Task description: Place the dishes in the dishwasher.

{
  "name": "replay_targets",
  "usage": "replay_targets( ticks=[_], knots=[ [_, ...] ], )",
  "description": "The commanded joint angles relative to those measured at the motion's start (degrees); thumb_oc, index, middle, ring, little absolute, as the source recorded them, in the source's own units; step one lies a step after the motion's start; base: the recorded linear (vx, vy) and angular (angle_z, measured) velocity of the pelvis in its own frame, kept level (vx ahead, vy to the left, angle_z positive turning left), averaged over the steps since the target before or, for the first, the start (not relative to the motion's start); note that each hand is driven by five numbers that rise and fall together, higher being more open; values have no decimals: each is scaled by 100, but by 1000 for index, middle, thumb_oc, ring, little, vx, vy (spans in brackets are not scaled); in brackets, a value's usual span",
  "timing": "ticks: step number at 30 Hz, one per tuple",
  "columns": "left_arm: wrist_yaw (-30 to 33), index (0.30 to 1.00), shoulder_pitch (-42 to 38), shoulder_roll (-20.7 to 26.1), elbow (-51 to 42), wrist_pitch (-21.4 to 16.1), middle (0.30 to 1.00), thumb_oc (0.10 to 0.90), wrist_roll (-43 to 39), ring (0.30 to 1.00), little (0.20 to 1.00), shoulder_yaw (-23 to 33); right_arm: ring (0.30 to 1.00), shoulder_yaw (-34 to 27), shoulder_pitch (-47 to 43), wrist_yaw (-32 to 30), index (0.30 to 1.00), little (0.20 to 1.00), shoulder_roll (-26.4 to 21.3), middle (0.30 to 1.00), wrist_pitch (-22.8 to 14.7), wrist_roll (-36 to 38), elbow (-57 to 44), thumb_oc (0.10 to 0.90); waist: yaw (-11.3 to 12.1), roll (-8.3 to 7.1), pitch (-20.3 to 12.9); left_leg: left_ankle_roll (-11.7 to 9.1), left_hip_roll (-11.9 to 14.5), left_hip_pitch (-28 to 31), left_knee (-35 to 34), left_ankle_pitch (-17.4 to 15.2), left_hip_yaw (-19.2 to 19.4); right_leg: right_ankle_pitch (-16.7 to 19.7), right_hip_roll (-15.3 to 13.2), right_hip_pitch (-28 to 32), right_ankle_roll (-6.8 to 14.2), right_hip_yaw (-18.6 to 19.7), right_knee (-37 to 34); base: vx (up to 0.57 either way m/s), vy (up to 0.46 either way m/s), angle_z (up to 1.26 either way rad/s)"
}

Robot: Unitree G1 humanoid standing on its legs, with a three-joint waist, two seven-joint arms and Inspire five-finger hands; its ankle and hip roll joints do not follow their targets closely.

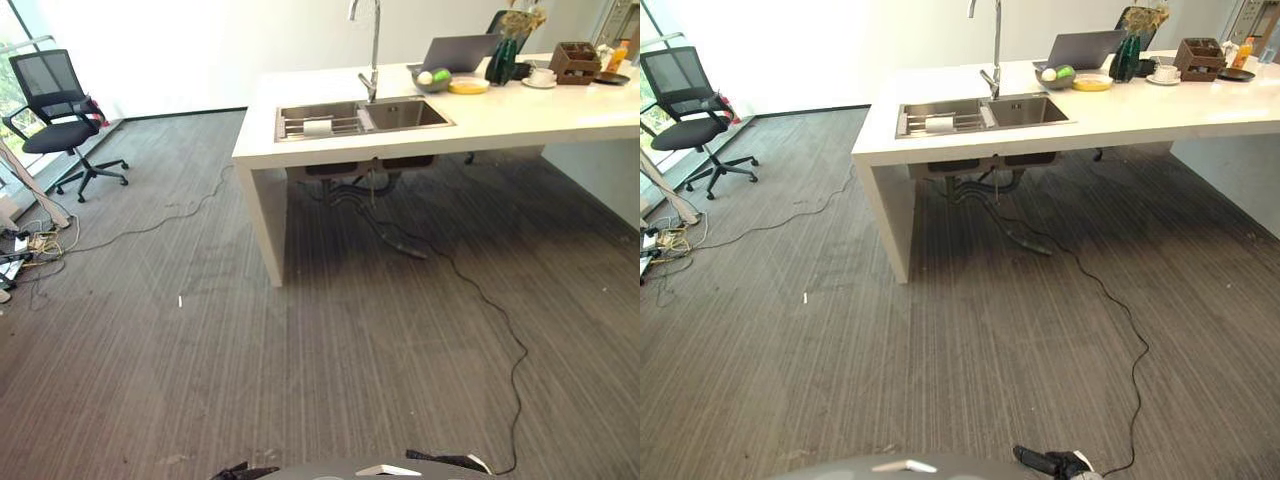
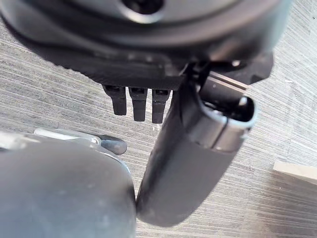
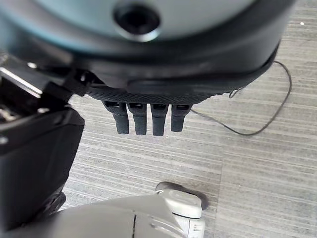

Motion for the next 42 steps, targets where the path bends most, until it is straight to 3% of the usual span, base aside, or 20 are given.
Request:
replay_targets(
  ticks=[1,16,31,32,33,34,36,37,39,41,42],
  knots=[
    [-81,900,-234,-76,199,6,900,800,192,900,900,53,900,108,-311,78,900,900,46,900,-87,143,251,800,-93,-295,-23,-192,-101,358,-320,-362,188,824,-528,1028,852,10,-1947,30,-19,-4],
    [-403,900,-166,8,407,277,900,800,1365,900,900,-439,900,-295,-398,290,900,900,-50,900,289,198,1124,800,-89,-126,-95,-238,-55,376,-320,-331,86,732,-467,1077,774,-133,-1968,13,-15,1],
    [-361,900,-362,257,222,172,900,800,1184,900,900,-424,900,-249,-501,311,900,900,-278,900,219,168,886,800,-124,-89,159,-392,52,147,-201,-108,-55,702,-413,931,654,-380,-1879,-23,-17,9],
    [-359,900,-388,275,193,159,900,800,1094,900,900,-402,900,-228,-543,304,900,900,-316,900,212,142,875,800,-98,-164,279,-446,85,-187,468,-158,-24,719,-465,913,615,-355,-1859,-111,-102,16],
    [-342,900,-494,273,147,173,900,800,900,900,900,-375,900,-226,-586,296,900,900,-385,900,201,159,814,800,-19,-243,497,-628,67,-876,1591,-1,-73,734,-504,903,541,-345,-1825,-106,-124,17],
    [-315,900,-562,253,116,165,900,800,830,900,900,-385,900,-237,-622,276,900,900,-431,900,206,184,791,800,33,-273,599,-666,28,-1112,1816,136,-122,716,-523,955,521,-335,-1851,1,-92,19],
    [-327,900,-564,236,125,178,900,800,806,900,900,-388,900,-243,-639,271,900,900,-460,900,218,191,806,800,53,-268,619,-646,41,-1220,1656,162,-34,676,-528,1013,531,-350,-1877,145,-1,17],
    [-373,900,-497,198,164,208,900,800,868,900,900,-358,900,-282,-636,269,900,900,-498,900,264,182,886,800,150,-252,571,-525,65,-1575,1201,154,246,586,-504,1218,571,-379,-1968,312,50,12],
    [-403,900,-386,170,218,217,900,800,966,900,900,-370,900,-319,-573,284,900,900,-500,900,278,160,919,800,241,-258,513,-444,38,-1558,858,250,427,469,-511,1321,612,-338,-1968,294,59,9],
    [-422,900,-271,161,383,271,900,800,1152,900,900,-345,900,-323,-560,263,900,900,-480,900,259,153,909,800,442,-237,469,-449,218,-2102,295,529,628,165,-429,1605,658,-167,-1968,392,101,-4],
    [-401,900,-248,202,418,286,900,800,1171,900,900,-295,900,-311,-554,267,900,900,-445,900,253,148,906,800,546,-287,409,-454,231,-2110,145,651,666,69,-456,1688,669,-35,-1968,341,80,10]
  ],
)
